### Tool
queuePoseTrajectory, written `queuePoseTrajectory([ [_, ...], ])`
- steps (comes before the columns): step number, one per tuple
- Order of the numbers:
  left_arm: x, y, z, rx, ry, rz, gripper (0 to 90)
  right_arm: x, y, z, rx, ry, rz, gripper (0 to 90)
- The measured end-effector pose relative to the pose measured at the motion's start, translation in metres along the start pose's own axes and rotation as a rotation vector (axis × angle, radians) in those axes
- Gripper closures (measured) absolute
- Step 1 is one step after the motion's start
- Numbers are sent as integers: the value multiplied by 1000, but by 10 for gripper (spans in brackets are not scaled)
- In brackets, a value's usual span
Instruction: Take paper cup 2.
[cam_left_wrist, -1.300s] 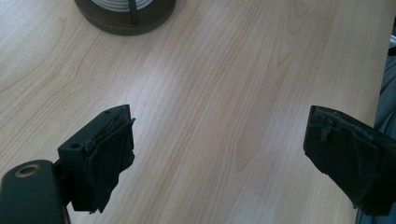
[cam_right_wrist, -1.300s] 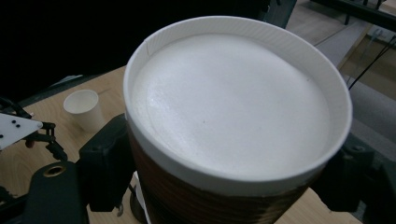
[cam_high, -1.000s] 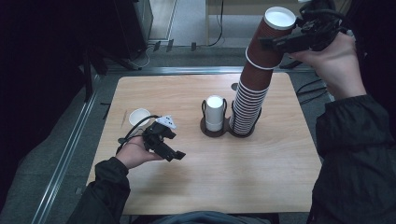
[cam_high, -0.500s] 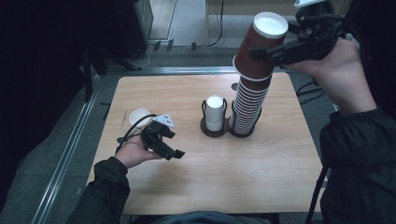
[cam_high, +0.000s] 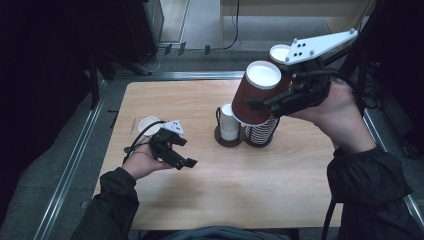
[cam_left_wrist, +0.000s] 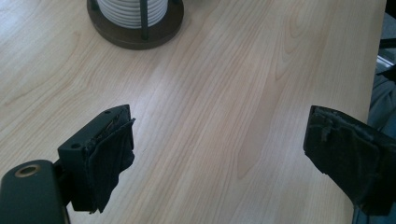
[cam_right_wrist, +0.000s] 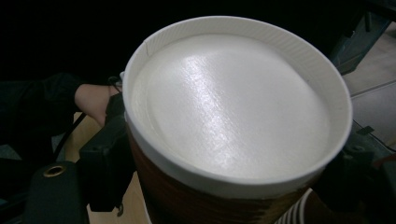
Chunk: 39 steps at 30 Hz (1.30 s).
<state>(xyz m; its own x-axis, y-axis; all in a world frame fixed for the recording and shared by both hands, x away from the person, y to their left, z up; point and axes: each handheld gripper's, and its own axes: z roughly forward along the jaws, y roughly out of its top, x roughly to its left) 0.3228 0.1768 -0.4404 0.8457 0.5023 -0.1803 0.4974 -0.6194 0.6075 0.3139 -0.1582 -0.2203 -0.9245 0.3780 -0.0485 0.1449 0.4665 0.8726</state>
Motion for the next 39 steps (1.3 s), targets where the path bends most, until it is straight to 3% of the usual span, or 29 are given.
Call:
queuePoseTrajectory([
  [4, -1, -1, -1, -18, -11, 17, 146, 6, -18, 12, 3, 28, 2, 196],
  [16, -4, 1, -1, -19, -27, 38, 128, 15, -65, 47, 42, 87, 16, 196],
  [19, -5, 1, 0, -24, -30, 45, 125, 14, -85, 61, 79, 100, 42, 197],
  [22, -5, 1, 2, -30, -44, 25, 122, 13, -99, 70, 80, 101, 52, 197],
  [29, -5, 0, 4, -33, -57, 33, 124, 14, -122, 88, 74, 120, 62, 196],
  [34, -6, 0, 6, -41, -59, 52, 75, 15, -140, 105, 79, 128, 75, 196],
  [39, -6, 0, 10, -29, -68, 45, 16, 12, -156, 116, 78, 134, 106, 196],
])
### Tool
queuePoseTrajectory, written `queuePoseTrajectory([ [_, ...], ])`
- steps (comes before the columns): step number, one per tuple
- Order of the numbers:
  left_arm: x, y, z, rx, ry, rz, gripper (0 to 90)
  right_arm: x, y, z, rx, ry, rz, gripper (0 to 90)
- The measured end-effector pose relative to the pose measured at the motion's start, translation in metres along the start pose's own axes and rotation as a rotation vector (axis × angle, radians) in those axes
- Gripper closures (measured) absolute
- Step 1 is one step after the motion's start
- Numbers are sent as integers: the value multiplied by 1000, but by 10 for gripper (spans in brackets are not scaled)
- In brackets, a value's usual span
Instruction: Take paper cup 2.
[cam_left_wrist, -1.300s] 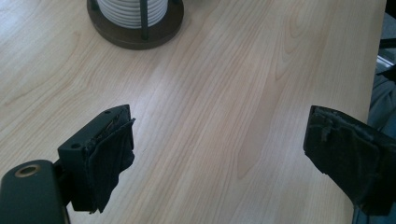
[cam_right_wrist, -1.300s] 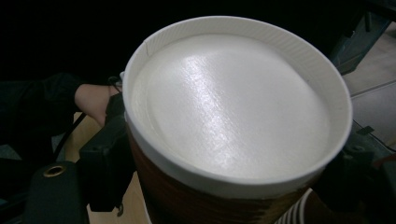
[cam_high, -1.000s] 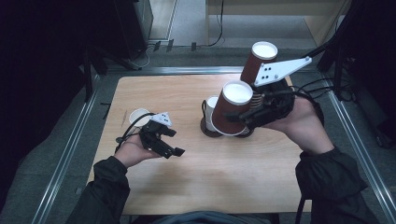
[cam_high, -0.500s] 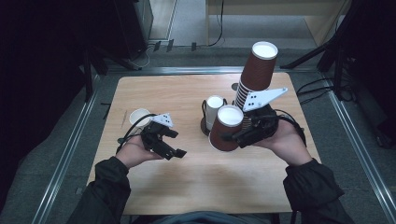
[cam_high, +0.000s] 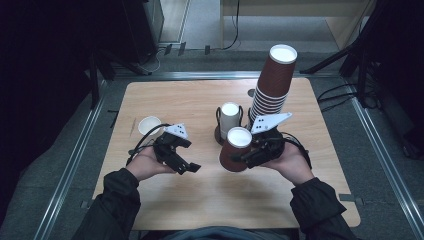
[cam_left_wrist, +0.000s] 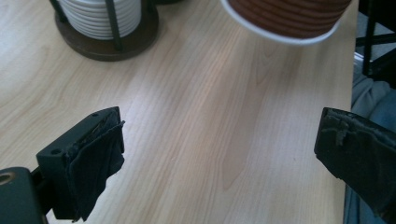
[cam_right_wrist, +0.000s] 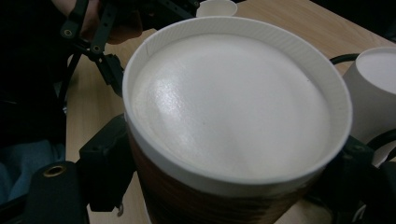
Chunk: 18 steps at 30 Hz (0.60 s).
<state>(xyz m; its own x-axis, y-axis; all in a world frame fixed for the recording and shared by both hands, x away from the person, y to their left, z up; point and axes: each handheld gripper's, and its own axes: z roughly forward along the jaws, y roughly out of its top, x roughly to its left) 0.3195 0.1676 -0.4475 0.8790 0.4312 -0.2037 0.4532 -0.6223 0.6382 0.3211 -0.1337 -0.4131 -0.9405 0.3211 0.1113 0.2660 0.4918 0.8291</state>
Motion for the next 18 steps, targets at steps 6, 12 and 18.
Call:
queuePoseTrajectory([
  [6, -1, 0, 5, -8, -8, 11, 0, -7, -13, 12, 18, 5, 7, 196],
  [12, 0, 0, 11, 2, -15, 17, 0, -11, -21, 21, -2, 14, 5, 196],
  [18, 0, -1, 16, -7, -26, 11, 0, -11, -25, 31, 13, 37, 0, 196],
])
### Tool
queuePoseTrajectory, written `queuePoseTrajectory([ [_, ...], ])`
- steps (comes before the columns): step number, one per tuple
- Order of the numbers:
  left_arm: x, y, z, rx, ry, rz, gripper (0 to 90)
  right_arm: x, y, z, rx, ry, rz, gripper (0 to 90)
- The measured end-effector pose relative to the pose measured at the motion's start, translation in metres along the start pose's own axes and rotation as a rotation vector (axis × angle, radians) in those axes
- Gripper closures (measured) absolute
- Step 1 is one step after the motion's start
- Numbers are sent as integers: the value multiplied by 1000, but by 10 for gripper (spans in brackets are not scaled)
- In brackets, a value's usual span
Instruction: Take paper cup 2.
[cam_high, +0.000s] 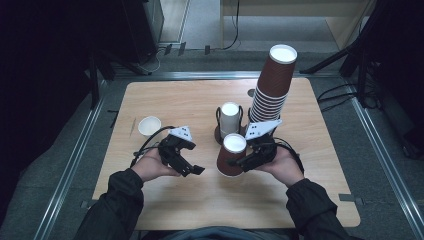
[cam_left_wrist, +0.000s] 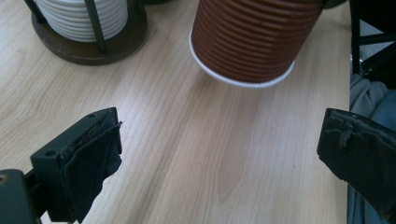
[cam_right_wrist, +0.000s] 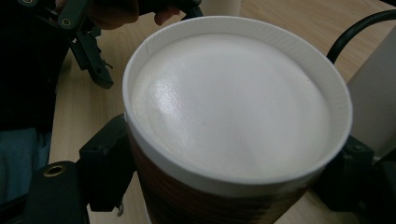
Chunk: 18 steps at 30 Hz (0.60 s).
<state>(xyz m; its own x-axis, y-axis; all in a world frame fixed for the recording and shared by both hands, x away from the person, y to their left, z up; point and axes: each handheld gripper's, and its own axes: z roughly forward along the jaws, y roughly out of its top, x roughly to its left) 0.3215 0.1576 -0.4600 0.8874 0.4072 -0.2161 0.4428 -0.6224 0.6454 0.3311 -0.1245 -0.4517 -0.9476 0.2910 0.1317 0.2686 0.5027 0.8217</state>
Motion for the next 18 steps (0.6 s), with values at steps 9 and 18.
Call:
queuePoseTrajectory([
  [9, -6, 1, 9, 10, -27, 40, 0, 3, 0, 12, -7, 38, -8, 197],
  [18, -9, 1, 13, -30, -75, 45, 0, 5, 4, 15, -106, 94, -5, 197],
])
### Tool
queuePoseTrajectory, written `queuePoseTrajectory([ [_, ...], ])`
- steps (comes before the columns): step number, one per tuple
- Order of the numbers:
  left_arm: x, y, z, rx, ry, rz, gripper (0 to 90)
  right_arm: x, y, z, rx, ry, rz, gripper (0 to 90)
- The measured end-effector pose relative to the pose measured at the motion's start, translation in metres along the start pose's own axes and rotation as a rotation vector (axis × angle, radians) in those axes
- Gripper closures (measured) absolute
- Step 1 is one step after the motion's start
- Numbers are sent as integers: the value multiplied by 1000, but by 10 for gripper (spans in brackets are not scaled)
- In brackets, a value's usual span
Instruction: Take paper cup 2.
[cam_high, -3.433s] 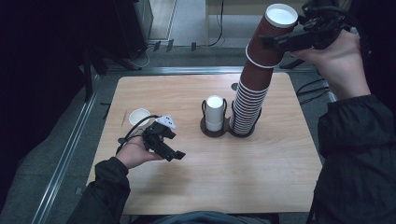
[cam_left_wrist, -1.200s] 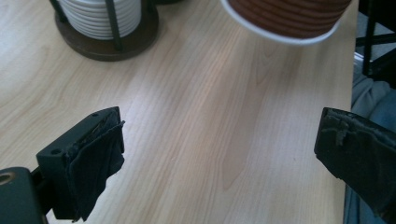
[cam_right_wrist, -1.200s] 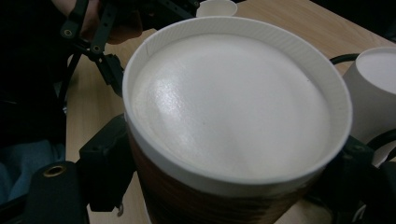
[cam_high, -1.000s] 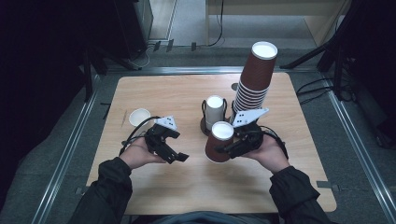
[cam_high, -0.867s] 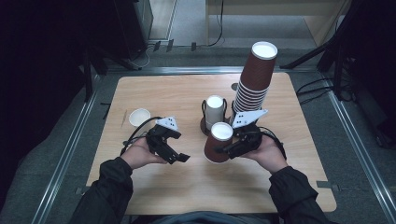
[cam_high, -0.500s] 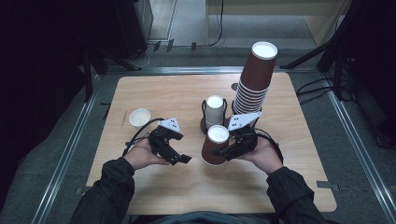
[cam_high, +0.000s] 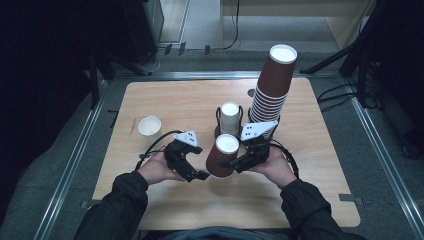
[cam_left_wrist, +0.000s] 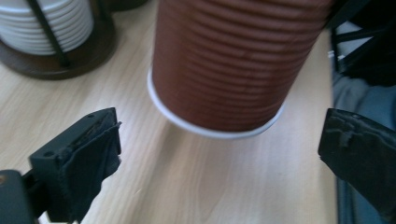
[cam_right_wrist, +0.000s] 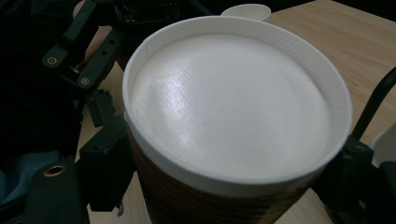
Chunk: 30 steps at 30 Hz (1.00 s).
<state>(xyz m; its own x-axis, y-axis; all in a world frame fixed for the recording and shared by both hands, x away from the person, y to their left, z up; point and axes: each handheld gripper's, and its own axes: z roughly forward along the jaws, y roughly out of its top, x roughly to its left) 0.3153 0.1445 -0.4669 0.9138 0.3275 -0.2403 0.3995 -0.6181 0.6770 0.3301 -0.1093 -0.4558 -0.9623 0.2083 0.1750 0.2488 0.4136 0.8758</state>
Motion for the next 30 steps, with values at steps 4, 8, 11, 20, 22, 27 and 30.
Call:
queuePoseTrajectory([
  [4, 0, 0, 3, -8, -12, -2, 0, 2, 1, 5, -3, 15, -15, 197],
  [8, -1, 1, 7, -3, -18, 7, 0, 5, 3, 7, -22, 26, -17, 197],
  [11, -1, 2, 10, -2, -27, 11, 0, 7, 4, 8, -37, 34, -18, 197],
  [20, -3, 4, 14, -18, -45, 16, 0, 12, 8, 10, -88, 55, -11, 197],
  [22, -4, 5, 14, -20, -44, 19, 0, 13, 8, 12, -92, 59, -8, 197],
  [27, -2, 4, 13, -28, -47, 14, 65, 12, 7, 13, -105, 63, 12, 201],
  [30, -1, 4, 12, -26, -47, 15, 74, 11, 6, 13, -111, 65, 23, 202],
])
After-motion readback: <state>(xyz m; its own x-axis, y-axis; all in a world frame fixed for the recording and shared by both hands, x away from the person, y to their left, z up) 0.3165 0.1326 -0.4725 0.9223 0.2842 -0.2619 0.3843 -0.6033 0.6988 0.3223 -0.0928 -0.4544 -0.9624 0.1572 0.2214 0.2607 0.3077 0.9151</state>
